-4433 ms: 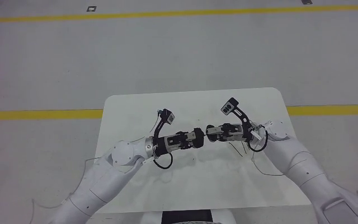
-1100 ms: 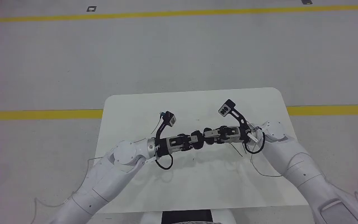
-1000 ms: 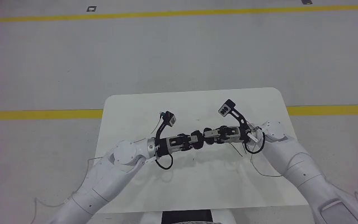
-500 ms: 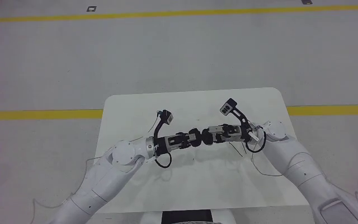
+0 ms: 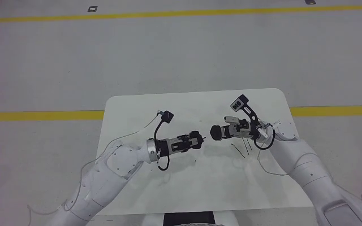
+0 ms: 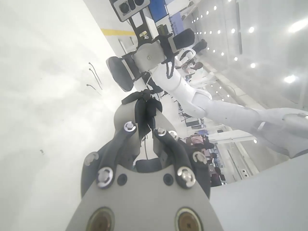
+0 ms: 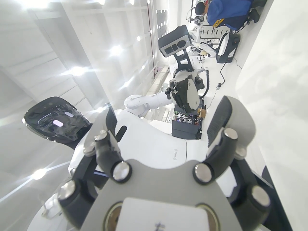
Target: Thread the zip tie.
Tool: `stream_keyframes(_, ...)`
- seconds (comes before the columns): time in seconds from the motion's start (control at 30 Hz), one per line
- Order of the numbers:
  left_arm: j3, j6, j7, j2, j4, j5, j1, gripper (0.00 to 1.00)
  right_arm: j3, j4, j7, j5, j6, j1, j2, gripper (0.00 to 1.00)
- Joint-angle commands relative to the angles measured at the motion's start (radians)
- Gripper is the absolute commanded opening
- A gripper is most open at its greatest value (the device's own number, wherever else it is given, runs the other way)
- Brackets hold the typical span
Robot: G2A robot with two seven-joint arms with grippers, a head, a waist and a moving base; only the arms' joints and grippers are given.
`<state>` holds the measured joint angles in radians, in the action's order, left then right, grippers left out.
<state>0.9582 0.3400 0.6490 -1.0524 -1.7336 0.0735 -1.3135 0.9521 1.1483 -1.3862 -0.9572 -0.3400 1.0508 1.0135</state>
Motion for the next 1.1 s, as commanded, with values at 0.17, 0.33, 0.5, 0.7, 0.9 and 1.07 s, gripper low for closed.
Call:
stream_keyframes(0.17,0.0,-0.014,-0.01,0.002,0.0,-0.069,0.006,0.0,0.0,0.0,0.0,0.0,0.0,0.0,0.0,1.0)
stream_keyframes(0.33,-0.014,0.0,0.023,0.009,-0.035,-0.18,0.01,0.0,0.0,0.0,0.0,0.0,0.0,0.0,0.0,1.0)
stream_keyframes(0.5,-0.009,0.0,0.008,0.023,-0.065,-0.278,0.001,0.0,0.0,0.0,0.0,0.0,0.0,0.0,0.0,1.0)
stream_keyframes(0.7,-0.01,0.0,-0.025,0.043,-0.091,-0.313,-0.008,0.0,0.0,0.0,0.0,0.0,0.0,0.0,0.0,1.0)
stream_keyframes(0.9,-0.01,0.0,-0.025,0.043,-0.091,-0.313,-0.008,0.0,0.0,0.0,0.0,0.0,0.0,0.0,0.0,1.0)
stream_keyframes(1.07,-0.01,0.0,-0.025,0.043,-0.091,-0.313,-0.008,0.0,0.0,0.0,0.0,0.0,0.0,0.0,0.0,1.0)
